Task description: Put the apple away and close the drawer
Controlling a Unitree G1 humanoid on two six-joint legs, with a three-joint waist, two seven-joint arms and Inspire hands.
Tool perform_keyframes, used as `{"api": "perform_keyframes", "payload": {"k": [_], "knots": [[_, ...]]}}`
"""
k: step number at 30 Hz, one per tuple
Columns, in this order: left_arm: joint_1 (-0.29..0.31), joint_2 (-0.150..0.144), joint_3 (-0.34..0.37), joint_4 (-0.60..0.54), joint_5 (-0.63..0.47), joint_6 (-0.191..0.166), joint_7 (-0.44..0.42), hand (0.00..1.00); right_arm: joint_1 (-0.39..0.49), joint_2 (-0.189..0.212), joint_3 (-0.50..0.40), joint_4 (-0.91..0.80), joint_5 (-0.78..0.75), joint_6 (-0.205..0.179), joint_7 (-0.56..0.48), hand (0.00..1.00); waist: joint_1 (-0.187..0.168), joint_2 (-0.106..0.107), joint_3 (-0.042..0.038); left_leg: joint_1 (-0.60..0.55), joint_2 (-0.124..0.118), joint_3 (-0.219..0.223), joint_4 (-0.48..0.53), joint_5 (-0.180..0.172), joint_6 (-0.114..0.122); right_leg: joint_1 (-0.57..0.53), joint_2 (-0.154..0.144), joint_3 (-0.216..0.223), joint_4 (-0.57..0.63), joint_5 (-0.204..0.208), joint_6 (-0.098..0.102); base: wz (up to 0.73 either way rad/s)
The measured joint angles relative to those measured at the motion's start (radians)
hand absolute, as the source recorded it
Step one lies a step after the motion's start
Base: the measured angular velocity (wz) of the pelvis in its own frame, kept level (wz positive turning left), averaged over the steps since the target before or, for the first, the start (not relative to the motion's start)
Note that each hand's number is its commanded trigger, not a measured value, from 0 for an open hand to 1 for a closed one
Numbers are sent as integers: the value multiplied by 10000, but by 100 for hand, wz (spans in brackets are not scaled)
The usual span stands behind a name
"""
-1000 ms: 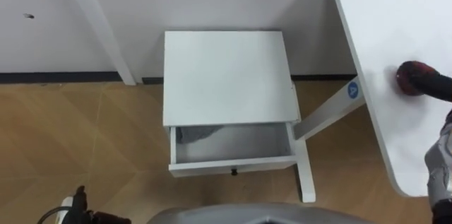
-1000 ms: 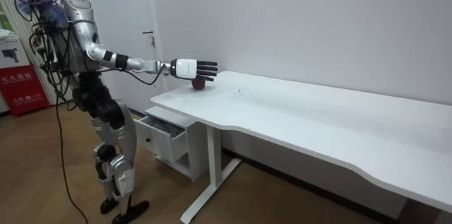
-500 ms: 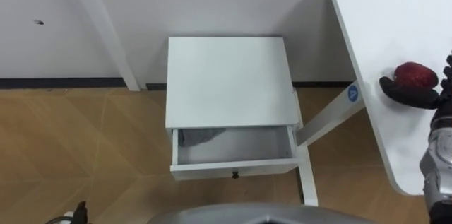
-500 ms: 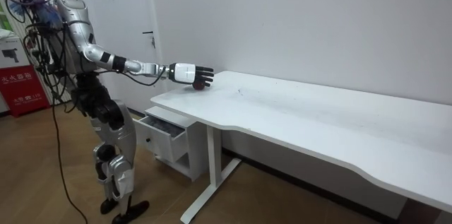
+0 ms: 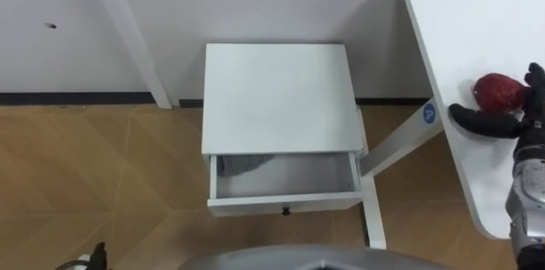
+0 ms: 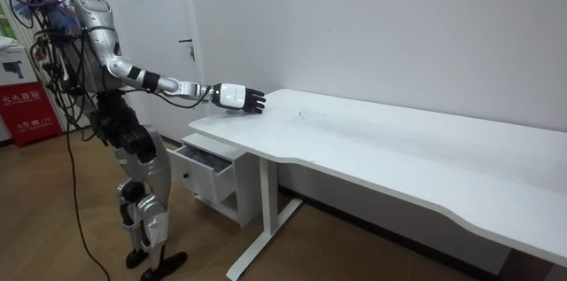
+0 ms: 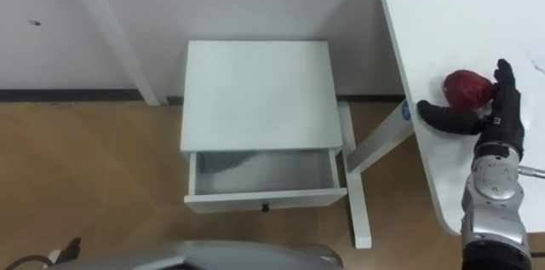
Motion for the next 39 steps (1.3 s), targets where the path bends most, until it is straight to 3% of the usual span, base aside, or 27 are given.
{"api": "perform_keyframes", "payload": {"k": [15, 22, 29, 31, 34, 39], "knots": [[-181, 25, -368, 414, -4, 0, 55, 0, -381, -219, 84, 567, -324, -117, 73, 100, 93, -104, 17, 147, 0, -25, 0, -1, -2, 112, 18, -24, 9, 0, -1, 0], [-283, 78, -415, 399, 4, -1, 55, 0, -389, -271, 536, 384, -414, -125, 258, 100, 105, -118, 14, 114, 0, -24, -45, -1, -2, 55, 51, -6, 3, 0, 0, -1], [-722, 119, -958, 381, 293, 5, 55, 0, -271, -145, 2424, -1391, -1896, -51, 661, 100, 311, -95, -14, -85, 22, -43, 24, 11, -24, -95, -19, -263, -15, 8, -12, 2], [-962, 29, -1087, 371, 372, 1, 54, 0, -252, -29, 3089, -1432, -2194, -38, 1033, 100, 531, -61, -53, -50, 4, -69, -13, 8, -27, -51, 14, -257, -120, 13, -19, 3], [-1061, 8, -1315, 399, 467, -33, 56, 0, -182, 182, 3751, -1949, -2433, -25, 1376, 100, 917, 12, -45, -104, 3, -70, -11, 9, -27, -45, 4, -266, -139, 13, -20, 0], [-1035, -17, -1639, 465, 492, -9, -57, 0, -152, 542, 4406, -2657, -2672, -44, 1816, 100, 968, 62, -28, -194, -5, -350, 14, 9, -30, -50, -11, -269, -154, 13, -20, 16]]}}
